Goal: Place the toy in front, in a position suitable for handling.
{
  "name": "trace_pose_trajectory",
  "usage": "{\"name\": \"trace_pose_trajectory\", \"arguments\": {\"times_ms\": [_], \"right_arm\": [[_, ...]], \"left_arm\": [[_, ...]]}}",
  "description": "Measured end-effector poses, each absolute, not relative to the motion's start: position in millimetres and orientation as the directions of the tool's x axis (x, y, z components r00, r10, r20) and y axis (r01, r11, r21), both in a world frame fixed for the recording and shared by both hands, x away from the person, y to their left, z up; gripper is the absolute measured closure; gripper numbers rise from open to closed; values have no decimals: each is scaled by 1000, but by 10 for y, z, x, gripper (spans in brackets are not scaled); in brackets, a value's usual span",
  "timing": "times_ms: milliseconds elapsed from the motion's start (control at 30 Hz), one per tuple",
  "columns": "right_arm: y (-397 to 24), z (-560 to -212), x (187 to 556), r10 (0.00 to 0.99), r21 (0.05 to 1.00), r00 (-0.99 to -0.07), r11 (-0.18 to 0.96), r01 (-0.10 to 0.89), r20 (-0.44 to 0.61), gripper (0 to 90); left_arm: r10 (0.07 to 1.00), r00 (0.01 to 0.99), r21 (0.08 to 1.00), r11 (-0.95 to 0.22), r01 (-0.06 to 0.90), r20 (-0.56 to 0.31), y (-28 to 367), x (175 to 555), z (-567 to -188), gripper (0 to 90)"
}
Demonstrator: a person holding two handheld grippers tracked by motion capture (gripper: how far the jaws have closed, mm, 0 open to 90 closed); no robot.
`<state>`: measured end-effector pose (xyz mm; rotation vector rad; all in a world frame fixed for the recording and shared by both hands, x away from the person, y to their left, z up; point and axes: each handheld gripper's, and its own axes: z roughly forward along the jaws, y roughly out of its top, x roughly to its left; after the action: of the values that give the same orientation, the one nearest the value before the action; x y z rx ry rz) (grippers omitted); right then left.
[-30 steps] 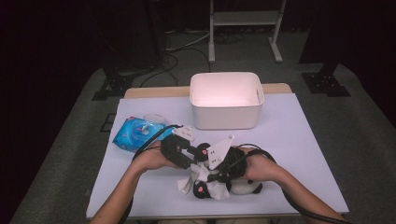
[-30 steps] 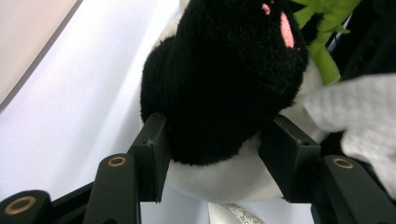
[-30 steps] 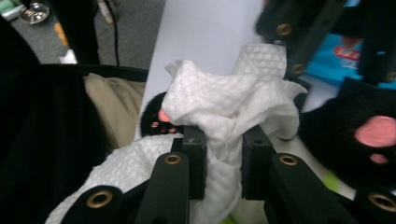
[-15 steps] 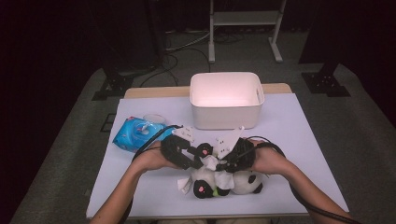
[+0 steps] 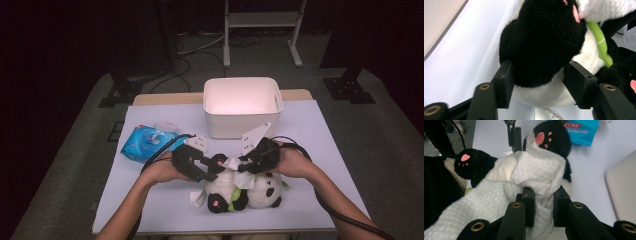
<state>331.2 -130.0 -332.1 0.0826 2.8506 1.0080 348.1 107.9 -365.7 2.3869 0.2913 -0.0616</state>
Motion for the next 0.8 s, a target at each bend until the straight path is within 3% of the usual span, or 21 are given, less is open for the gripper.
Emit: {"name": "trace_pose_trajectory", "arguments": {"times_ms": [167, 400, 800], "right_arm": [[-1265, -3387, 3259, 82, 629, -994, 777, 19, -71, 764], [-1246, -3319, 3187, 62, 631, -992, 775, -22, -111, 763], [-1078, -3104, 3175, 19, 659, -988, 747, -88, -153, 763]], "left_arm": [[184, 974, 668, -710, 222, -128, 1025, 3465, -3622, 351], [172, 980, 663, -722, 198, -105, 987, 3441, -3617, 428], [170, 980, 668, -719, 192, -100, 993, 3425, -3625, 443]]}}
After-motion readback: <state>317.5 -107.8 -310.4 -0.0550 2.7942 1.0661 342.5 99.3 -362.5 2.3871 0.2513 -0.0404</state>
